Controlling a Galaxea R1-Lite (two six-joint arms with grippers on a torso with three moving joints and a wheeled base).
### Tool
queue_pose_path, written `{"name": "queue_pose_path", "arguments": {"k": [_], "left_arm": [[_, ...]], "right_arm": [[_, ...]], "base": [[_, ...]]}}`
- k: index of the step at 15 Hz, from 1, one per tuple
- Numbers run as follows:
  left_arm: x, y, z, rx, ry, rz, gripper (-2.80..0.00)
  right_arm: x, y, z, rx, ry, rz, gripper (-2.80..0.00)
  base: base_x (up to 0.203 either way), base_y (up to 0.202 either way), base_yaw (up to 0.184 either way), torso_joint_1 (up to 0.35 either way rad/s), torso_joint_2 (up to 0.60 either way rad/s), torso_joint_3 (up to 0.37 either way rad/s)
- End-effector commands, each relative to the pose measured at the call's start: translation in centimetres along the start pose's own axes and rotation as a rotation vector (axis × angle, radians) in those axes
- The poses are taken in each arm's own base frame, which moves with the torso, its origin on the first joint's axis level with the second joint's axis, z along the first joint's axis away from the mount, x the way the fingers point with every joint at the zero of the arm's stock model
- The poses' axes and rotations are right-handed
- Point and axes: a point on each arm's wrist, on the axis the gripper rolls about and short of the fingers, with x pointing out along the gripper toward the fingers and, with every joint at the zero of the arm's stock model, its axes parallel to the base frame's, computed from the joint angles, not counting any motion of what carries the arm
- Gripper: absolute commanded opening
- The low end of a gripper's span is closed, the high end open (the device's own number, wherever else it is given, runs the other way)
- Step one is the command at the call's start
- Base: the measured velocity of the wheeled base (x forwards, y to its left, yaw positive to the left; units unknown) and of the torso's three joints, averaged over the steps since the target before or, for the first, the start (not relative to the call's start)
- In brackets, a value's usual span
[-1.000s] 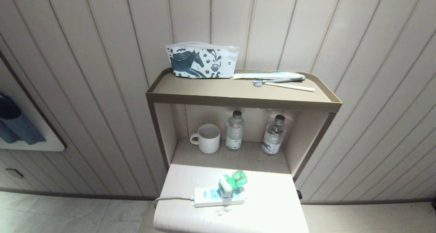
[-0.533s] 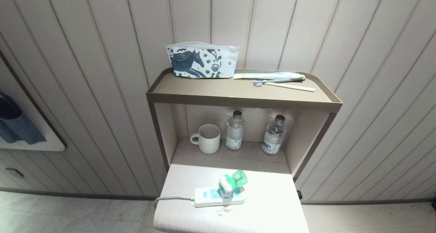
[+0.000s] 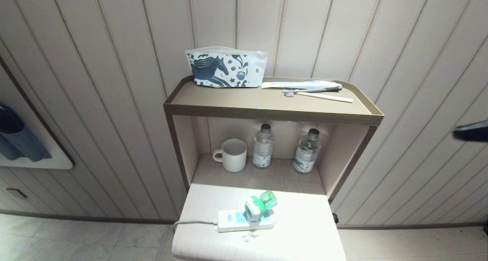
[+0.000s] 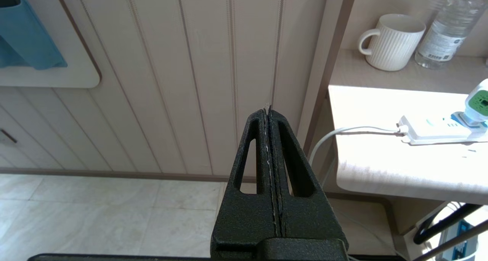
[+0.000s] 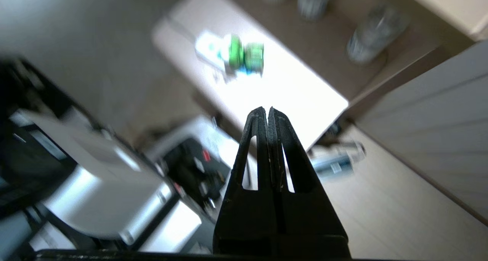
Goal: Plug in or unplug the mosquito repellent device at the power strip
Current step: Hold the socket with your left hand and unplug it with your right hand
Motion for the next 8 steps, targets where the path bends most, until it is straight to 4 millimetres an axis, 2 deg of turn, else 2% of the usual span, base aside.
{"name": "queue_pose_path", "arguments": {"k": [1,5,8], "left_arm": [[0.0,0.0,0.0,0.000,0.000,0.000,-2.80],[0.0,0.0,0.0,0.003,0.000,-0.001,-2.80],[0.0,0.0,0.0,0.003,0.000,-0.001,-2.80]], "right_arm": [[6.4,0.5,0.4,-0.162,0.296,0.032,-2.80],[11.2,0.8,-0.2,-0.459,0.457,0.094,-2.80],[13.3,1.7,-0.6,-0.664,0.490,0.181,-2.80]], "base": [[0.000,0.000,0.000,0.000,0.00,0.000],[0.000,0.000,0.000,0.000,0.00,0.000],[0.000,0.000,0.000,0.000,0.00,0.000]]}}
